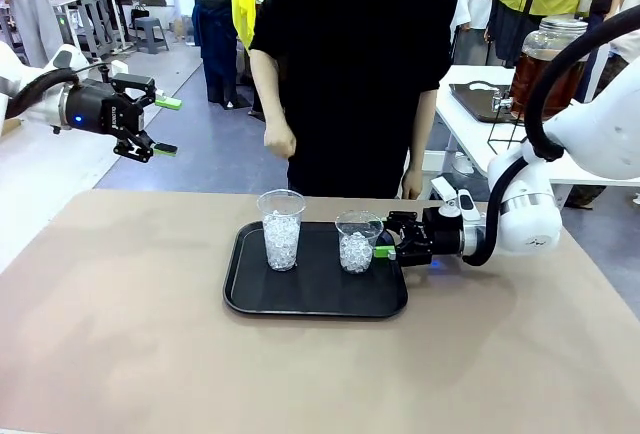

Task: Pour the drink into the iced cup.
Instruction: Pick up the iced cup indicated by the human and present it to them.

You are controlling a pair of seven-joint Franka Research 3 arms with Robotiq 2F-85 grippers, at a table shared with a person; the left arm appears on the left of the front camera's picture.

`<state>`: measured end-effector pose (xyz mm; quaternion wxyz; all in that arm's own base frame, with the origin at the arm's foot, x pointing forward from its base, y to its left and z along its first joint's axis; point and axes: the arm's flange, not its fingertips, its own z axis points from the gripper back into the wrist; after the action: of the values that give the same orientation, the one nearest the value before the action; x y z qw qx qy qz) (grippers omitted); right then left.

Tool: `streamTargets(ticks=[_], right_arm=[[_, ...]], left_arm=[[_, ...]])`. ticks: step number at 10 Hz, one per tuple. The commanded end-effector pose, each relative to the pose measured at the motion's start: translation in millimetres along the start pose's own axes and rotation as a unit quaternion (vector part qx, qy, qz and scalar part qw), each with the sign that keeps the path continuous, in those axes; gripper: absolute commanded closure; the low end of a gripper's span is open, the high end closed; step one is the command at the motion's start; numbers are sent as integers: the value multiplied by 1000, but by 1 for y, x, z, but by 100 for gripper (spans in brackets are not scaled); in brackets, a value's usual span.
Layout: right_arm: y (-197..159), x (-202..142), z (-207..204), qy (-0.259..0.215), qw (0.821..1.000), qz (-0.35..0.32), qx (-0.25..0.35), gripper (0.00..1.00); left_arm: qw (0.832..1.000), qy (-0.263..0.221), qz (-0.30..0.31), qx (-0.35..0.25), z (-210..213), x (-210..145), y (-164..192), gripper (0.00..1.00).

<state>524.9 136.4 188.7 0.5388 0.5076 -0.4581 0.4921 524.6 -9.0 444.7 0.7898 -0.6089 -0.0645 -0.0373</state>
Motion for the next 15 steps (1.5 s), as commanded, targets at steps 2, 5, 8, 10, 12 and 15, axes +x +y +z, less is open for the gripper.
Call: streamTargets(ticks=[2,5,8,10,12,15], right_arm=[[-1,2,-12,8,1000,-15,6,0],[4,3,-20,10,1000,-17,16,0],[5,2,-28,13,1000,-19,16,0],[4,3,-35,13,999,-27,18,0],[4,3,-39,9,1000,-24,16,0],[3,3,-46,8,1000,-19,23,0]], left_arm=[[1000,-2,-2,1,0,0,-1,0],[1000,-2,-2,1,0,0,-1,0],[1000,-2,-2,1,0,0,-1,0],[1000,-2,-2,1,0,0,-1,0],[1000,-2,-2,1,0,0,-1,0],[1000,-2,-2,1,0,0,-1,0]])
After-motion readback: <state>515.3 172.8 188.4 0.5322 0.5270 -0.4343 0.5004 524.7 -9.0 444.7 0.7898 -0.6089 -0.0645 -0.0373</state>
